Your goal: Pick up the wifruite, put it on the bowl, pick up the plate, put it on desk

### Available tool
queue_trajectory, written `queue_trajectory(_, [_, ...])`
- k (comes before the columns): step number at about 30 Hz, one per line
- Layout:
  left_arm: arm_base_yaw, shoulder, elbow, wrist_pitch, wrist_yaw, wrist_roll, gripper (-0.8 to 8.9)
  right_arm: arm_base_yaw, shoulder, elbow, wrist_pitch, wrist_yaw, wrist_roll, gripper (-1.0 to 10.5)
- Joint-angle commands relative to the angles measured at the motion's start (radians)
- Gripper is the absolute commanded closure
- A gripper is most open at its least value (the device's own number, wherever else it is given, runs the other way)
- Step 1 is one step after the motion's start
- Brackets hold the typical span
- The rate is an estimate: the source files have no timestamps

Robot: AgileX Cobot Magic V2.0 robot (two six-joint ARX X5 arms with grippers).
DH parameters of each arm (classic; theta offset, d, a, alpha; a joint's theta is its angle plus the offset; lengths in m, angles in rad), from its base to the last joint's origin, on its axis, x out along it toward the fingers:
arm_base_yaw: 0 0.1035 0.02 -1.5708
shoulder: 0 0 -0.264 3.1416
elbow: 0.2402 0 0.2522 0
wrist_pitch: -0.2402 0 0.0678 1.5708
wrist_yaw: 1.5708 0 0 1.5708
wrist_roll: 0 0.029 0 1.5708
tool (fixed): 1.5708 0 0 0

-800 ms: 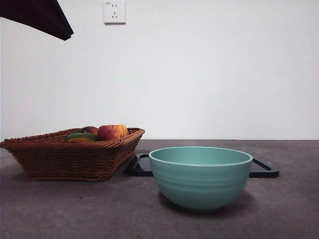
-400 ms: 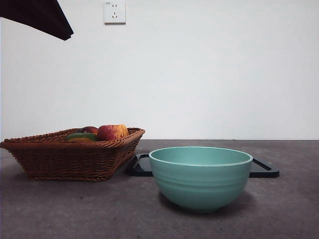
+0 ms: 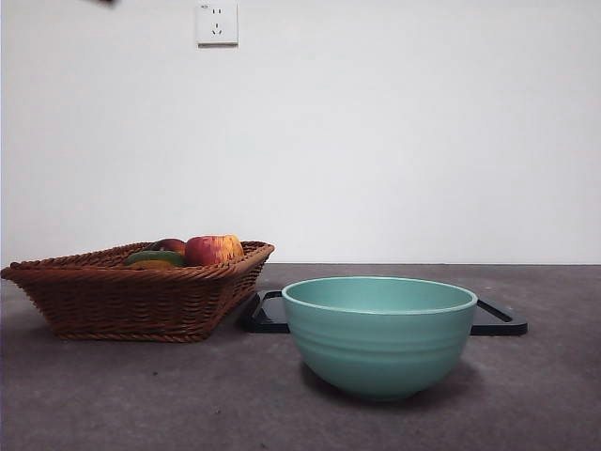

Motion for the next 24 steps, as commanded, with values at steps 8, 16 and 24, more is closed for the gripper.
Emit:
queue_trajectory(8, [0.289, -0.414, -0.273, 0.544, -0.189, 0.057, 7.97, 0.006, 0.005, 0.018, 0.014, 0.0, -0.008, 9.4])
queue_trajectory(16, [0.367, -0.627, -0.574, 0.643, -0.354, 0.087, 7.97, 0.006, 0.005, 0.018, 0.014, 0.0, -0.008, 9.4])
queue_trajectory(24, [0.389, -0.751, -0.811, 0.64, -0.362, 0.077, 7.97, 0.006, 0.005, 0.018, 0.014, 0.0, -0.008, 9.4])
